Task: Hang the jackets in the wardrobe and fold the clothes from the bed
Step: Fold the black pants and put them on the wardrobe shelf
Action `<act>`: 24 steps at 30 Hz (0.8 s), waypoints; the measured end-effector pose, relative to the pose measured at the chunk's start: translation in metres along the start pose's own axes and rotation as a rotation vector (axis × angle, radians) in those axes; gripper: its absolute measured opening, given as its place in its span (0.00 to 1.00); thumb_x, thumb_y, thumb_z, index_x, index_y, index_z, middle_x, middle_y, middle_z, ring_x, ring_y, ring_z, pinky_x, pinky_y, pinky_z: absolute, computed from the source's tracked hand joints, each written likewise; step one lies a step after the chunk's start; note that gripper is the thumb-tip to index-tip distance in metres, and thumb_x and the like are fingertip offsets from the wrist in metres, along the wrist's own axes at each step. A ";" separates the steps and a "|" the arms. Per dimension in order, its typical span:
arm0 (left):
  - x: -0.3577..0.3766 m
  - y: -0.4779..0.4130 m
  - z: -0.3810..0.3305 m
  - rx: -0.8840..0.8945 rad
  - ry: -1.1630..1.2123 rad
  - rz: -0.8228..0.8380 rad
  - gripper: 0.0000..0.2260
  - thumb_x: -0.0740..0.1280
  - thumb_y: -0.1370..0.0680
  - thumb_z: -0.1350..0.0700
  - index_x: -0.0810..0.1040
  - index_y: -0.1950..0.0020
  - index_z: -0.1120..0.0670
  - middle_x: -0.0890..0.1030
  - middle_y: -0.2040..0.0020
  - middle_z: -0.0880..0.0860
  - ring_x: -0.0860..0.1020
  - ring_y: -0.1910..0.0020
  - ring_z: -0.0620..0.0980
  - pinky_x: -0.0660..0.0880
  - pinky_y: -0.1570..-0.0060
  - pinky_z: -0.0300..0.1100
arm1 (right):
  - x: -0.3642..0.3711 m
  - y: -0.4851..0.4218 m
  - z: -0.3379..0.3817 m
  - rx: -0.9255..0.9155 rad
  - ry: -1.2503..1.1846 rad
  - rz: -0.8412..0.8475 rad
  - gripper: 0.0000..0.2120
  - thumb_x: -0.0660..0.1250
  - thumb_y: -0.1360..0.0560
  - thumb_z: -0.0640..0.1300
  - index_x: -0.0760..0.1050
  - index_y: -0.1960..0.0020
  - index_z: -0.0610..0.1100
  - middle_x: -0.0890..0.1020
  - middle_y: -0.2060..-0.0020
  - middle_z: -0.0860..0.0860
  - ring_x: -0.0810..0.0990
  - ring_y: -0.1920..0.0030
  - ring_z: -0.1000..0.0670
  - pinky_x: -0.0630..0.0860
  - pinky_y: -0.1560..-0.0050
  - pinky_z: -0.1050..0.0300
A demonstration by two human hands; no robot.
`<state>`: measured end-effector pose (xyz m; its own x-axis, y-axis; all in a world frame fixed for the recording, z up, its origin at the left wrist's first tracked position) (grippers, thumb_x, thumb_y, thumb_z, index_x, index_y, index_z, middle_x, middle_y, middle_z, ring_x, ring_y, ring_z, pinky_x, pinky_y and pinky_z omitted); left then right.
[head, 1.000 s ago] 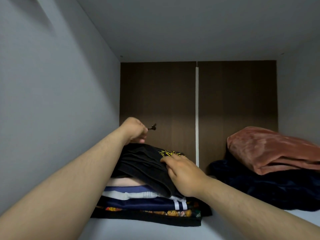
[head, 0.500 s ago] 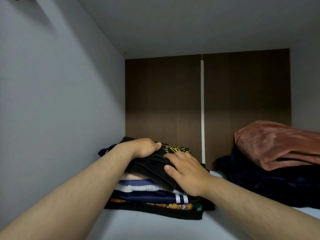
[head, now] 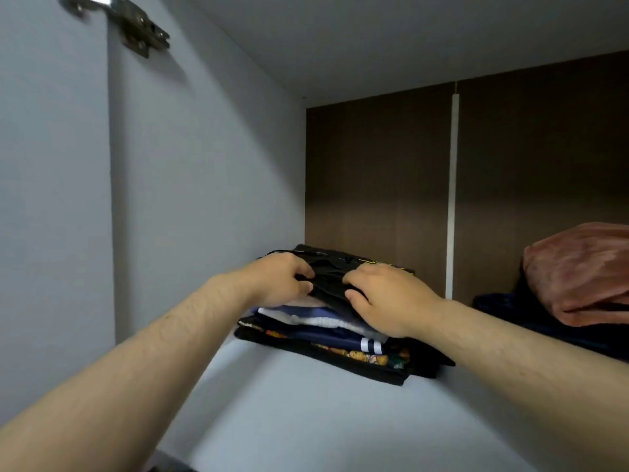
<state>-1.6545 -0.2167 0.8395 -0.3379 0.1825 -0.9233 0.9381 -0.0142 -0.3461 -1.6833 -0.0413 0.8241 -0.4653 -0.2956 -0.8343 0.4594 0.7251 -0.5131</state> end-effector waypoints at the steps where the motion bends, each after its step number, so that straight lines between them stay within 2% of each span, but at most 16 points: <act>1: -0.003 0.016 0.005 -0.041 -0.013 -0.003 0.15 0.64 0.20 0.50 0.78 0.33 0.48 0.78 0.35 0.47 0.75 0.36 0.49 0.70 0.35 0.44 | -0.005 0.001 0.011 -0.082 -0.001 -0.009 0.13 0.55 0.18 0.52 0.76 0.41 0.50 0.80 0.46 0.50 0.76 0.44 0.46 0.74 0.43 0.46; 4: -0.015 0.072 0.019 -0.140 -0.066 -0.009 0.12 0.65 0.20 0.50 0.81 0.40 0.49 0.81 0.44 0.47 0.78 0.42 0.50 0.74 0.40 0.45 | -0.017 -0.001 0.056 -0.323 0.007 -0.037 0.11 0.56 0.19 0.51 0.76 0.46 0.50 0.80 0.51 0.52 0.76 0.48 0.47 0.75 0.47 0.47; 6: -0.025 0.100 0.022 -0.178 -0.129 -0.038 0.13 0.64 0.20 0.48 0.80 0.38 0.49 0.81 0.41 0.47 0.78 0.41 0.50 0.74 0.40 0.43 | -0.030 -0.003 0.077 -0.381 0.007 -0.079 0.12 0.56 0.20 0.51 0.76 0.46 0.49 0.80 0.50 0.52 0.76 0.48 0.47 0.75 0.48 0.48; 7: -0.033 0.143 0.037 -0.282 -0.177 -0.028 0.14 0.64 0.20 0.48 0.79 0.36 0.49 0.80 0.38 0.47 0.77 0.39 0.49 0.73 0.39 0.42 | -0.030 -0.007 0.113 -0.458 -0.047 -0.100 0.12 0.56 0.20 0.51 0.76 0.45 0.48 0.80 0.49 0.52 0.77 0.46 0.47 0.75 0.47 0.47; 9: -0.044 0.176 0.043 -0.338 -0.225 -0.052 0.16 0.63 0.19 0.47 0.77 0.33 0.49 0.78 0.35 0.47 0.76 0.36 0.48 0.71 0.37 0.41 | -0.033 -0.009 0.138 -0.497 -0.083 -0.112 0.14 0.57 0.19 0.51 0.75 0.38 0.48 0.80 0.43 0.52 0.77 0.41 0.46 0.74 0.43 0.47; 11: -0.059 0.236 0.052 -0.423 -0.239 -0.071 0.15 0.64 0.19 0.49 0.78 0.34 0.50 0.79 0.36 0.48 0.76 0.37 0.49 0.71 0.39 0.39 | -0.032 -0.008 0.190 -0.600 -0.119 -0.078 0.17 0.56 0.18 0.51 0.71 0.32 0.50 0.78 0.38 0.52 0.75 0.36 0.46 0.73 0.40 0.47; 13: -0.073 0.292 0.053 -0.491 -0.243 -0.095 0.14 0.64 0.19 0.50 0.79 0.35 0.51 0.80 0.38 0.48 0.77 0.39 0.47 0.71 0.41 0.37 | -0.036 0.000 0.239 -0.682 -0.137 -0.058 0.17 0.55 0.18 0.51 0.69 0.30 0.51 0.77 0.37 0.52 0.74 0.36 0.47 0.73 0.41 0.47; 18: -0.108 0.409 0.045 -0.628 -0.357 -0.154 0.15 0.63 0.20 0.46 0.78 0.34 0.45 0.80 0.37 0.44 0.78 0.41 0.45 0.74 0.39 0.43 | -0.055 0.026 0.339 -0.877 -0.187 -0.108 0.17 0.56 0.19 0.50 0.67 0.30 0.52 0.76 0.38 0.53 0.74 0.37 0.48 0.75 0.42 0.47; 20: -0.117 0.458 0.039 -0.663 -0.402 -0.152 0.19 0.59 0.22 0.41 0.77 0.34 0.44 0.79 0.38 0.43 0.78 0.42 0.45 0.74 0.41 0.43 | -0.066 0.037 0.371 -0.931 -0.214 -0.140 0.18 0.56 0.19 0.49 0.67 0.30 0.52 0.76 0.39 0.52 0.74 0.38 0.47 0.75 0.43 0.48; 22: -0.121 0.513 0.032 -0.702 -0.434 -0.133 0.24 0.54 0.25 0.37 0.77 0.34 0.43 0.79 0.38 0.41 0.77 0.40 0.44 0.73 0.40 0.43 | -0.083 0.051 0.406 -0.995 -0.264 -0.194 0.18 0.57 0.21 0.48 0.72 0.33 0.49 0.79 0.43 0.50 0.77 0.42 0.45 0.77 0.47 0.48; 24: -0.125 0.572 0.030 -0.787 -0.452 -0.115 0.22 0.55 0.23 0.38 0.75 0.33 0.43 0.77 0.36 0.38 0.75 0.37 0.41 0.71 0.37 0.41 | -0.101 0.066 0.443 -1.045 -0.349 -0.235 0.19 0.56 0.25 0.49 0.77 0.38 0.46 0.82 0.47 0.48 0.81 0.48 0.42 0.81 0.53 0.46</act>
<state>-1.0782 -0.2773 0.7515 -0.2745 -0.2631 -0.9249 0.6220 0.6849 -0.3795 -1.2709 -0.2397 0.7851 -0.1446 -0.5325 -0.8340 -0.5468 0.7454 -0.3812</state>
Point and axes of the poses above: each hand's wrist, its own y-axis away from the middle knuckle, its own x-axis out of the palm, z = x × y, the point moved 5 cm from there along -y, towards the middle knuckle
